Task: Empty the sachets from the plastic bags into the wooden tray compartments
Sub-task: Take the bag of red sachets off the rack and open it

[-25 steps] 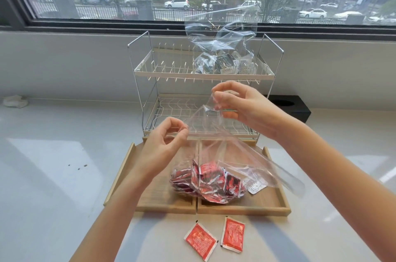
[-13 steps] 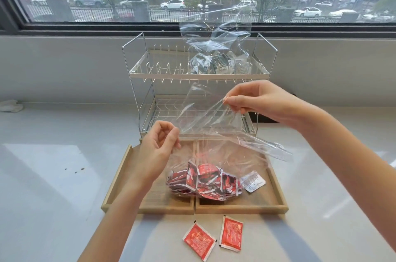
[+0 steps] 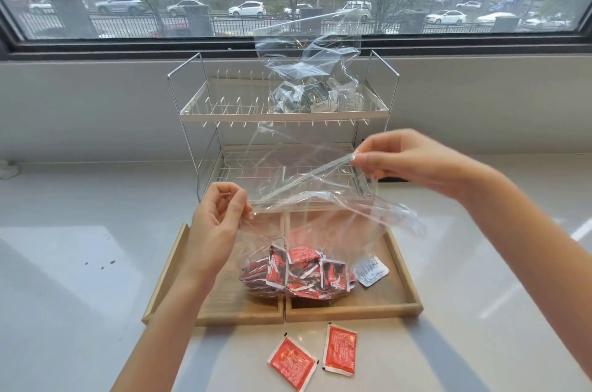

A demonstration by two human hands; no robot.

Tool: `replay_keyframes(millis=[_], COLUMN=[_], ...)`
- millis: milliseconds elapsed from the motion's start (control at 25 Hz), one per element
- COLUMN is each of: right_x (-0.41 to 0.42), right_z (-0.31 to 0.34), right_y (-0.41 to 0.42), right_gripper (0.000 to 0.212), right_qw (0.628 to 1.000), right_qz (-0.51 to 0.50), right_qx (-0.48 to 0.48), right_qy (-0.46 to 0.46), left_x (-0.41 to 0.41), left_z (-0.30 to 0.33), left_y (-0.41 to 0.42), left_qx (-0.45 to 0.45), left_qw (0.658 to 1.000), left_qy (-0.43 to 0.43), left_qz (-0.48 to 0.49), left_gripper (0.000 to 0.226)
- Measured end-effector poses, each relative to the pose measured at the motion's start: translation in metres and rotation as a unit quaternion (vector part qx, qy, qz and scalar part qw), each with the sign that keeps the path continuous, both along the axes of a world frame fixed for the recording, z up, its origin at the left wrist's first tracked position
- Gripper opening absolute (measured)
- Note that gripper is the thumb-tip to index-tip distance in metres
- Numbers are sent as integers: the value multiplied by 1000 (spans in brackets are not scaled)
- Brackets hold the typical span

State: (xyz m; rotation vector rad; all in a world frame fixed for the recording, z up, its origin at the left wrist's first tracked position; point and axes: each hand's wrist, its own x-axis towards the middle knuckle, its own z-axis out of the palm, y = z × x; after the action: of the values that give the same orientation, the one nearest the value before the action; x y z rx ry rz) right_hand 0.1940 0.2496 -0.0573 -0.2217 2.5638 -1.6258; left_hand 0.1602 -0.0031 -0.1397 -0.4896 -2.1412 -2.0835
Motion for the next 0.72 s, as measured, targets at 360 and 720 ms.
replay_keyframes(millis=[360,720], right_x=[1,12], right_z=[-21,31], right_y=[21,30], right_gripper=[29,10], right_qw=[995,987], right_qz=[24,-96], right_qx=[11,89], right_qy=[-92,91], left_x=[-4,-10], left_z=[-2,0], left_y=[1,0], left_qx=[6,10], left_qw=[1000,999], left_qy=[2,5], left_qz=[23,36], left_gripper=[15,16])
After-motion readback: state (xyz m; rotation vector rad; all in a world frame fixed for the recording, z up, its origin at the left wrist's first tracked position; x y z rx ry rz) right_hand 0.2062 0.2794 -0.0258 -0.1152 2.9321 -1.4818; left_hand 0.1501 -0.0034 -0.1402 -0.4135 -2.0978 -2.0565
